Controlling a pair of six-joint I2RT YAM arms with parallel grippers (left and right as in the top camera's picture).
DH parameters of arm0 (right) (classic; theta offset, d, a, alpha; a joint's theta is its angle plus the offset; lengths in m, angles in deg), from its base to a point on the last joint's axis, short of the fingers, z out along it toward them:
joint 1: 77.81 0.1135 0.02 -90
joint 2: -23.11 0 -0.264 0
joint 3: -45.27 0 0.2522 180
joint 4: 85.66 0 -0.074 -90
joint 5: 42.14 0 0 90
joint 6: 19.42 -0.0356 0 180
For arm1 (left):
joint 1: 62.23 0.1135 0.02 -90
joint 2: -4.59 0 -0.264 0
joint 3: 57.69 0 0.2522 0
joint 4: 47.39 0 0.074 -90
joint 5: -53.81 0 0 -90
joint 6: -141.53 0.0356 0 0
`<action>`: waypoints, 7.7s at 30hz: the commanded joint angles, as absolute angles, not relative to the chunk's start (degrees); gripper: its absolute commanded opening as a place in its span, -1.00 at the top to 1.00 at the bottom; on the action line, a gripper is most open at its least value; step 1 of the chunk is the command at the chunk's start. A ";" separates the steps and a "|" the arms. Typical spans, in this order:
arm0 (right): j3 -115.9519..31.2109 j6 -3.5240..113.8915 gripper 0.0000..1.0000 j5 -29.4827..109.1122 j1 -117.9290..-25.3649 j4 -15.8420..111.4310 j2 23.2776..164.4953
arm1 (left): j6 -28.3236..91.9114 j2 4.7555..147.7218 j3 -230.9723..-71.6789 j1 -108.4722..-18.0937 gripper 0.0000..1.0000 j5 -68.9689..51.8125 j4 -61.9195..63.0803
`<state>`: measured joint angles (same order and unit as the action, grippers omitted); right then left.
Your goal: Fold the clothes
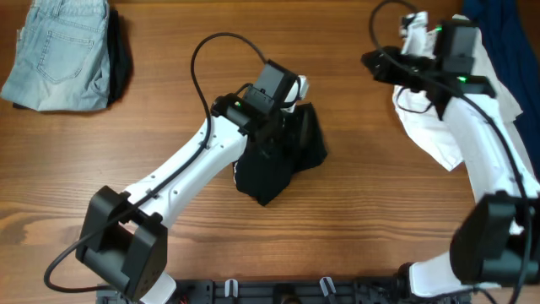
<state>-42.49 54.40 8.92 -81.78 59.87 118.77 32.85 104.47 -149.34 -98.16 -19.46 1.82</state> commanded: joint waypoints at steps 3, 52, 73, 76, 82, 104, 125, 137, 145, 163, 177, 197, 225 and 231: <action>-42.73 58.48 0.89 4.29 -81.58 54.80 118.03 | 31.50 102.92 -157.14 -94.68 -1.00 -15.44 4.74; -38.53 66.13 -0.28 19.65 -64.62 28.27 122.62 | 37.86 95.90 -164.77 -58.75 -1.00 -19.33 26.60; -39.06 60.95 0.91 27.10 -64.99 48.24 131.38 | 39.59 100.99 -163.15 -64.74 -1.00 -22.39 27.96; -40.09 60.12 0.92 26.86 -66.52 51.35 130.40 | 39.59 100.99 -163.15 -64.76 -1.00 -22.39 27.93; -40.06 59.90 -0.15 30.51 -67.85 52.44 131.01 | 39.59 100.99 -163.15 -64.76 -1.00 -22.37 28.22; -40.87 60.30 -0.37 22.34 -80.55 49.23 128.63 | 42.16 113.28 -142.78 -100.10 0.92 -24.97 12.87; -40.85 61.61 -0.36 22.56 -80.47 49.25 128.63 | 50.10 117.23 -145.51 -71.01 0.07 -53.54 5.62; -40.85 61.61 -0.46 22.56 -80.47 49.03 128.63 | 64.11 109.65 -155.59 -88.17 -0.99 -37.47 25.42; -40.85 63.10 -0.47 22.82 -80.47 48.22 128.63 | 75.82 110.52 -152.57 -93.61 -0.87 -31.29 25.16; -40.85 63.10 -0.47 23.87 -80.47 47.54 128.63 | 68.59 125.54 -148.53 -90.16 -0.22 -41.82 17.27; -40.85 63.07 -0.47 23.89 -80.47 47.50 128.63 | 61.73 116.79 -163.72 -81.35 0.92 -49.80 25.95; -40.85 62.90 -0.47 23.87 -80.44 47.08 128.63 | 66.54 105.63 -174.21 -41.79 0.92 -53.76 -2.23; -40.85 62.64 -0.49 23.85 -80.25 46.69 128.63 | 56.15 129.60 -174.23 -46.49 -1.00 -43.27 -21.99; -40.85 62.64 -0.49 23.87 -80.25 46.80 128.63 | 56.18 119.31 -174.23 -46.31 -0.99 -43.27 -17.62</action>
